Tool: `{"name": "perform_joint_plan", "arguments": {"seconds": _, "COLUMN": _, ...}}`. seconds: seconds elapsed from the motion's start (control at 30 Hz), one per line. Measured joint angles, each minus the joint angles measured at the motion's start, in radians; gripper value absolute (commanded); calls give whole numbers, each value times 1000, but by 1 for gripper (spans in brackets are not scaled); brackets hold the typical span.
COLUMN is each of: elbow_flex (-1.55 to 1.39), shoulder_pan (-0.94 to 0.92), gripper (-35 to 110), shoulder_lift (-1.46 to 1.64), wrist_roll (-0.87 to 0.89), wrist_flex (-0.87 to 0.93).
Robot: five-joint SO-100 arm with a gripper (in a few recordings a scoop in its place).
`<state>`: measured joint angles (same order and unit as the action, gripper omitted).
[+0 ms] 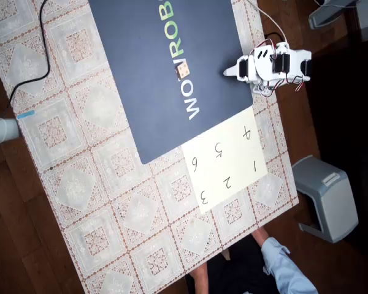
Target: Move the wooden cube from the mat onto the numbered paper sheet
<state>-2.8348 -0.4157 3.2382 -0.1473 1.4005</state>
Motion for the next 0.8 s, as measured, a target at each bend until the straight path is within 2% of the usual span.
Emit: {"name": "perform_joint_plan", "arguments": {"seconds": 0.8, "elbow_flex": 0, "shoulder_pan": -17, "gripper": 0, "shoulder_lift": 0, "wrist_roll": 5, "wrist_flex": 0}}
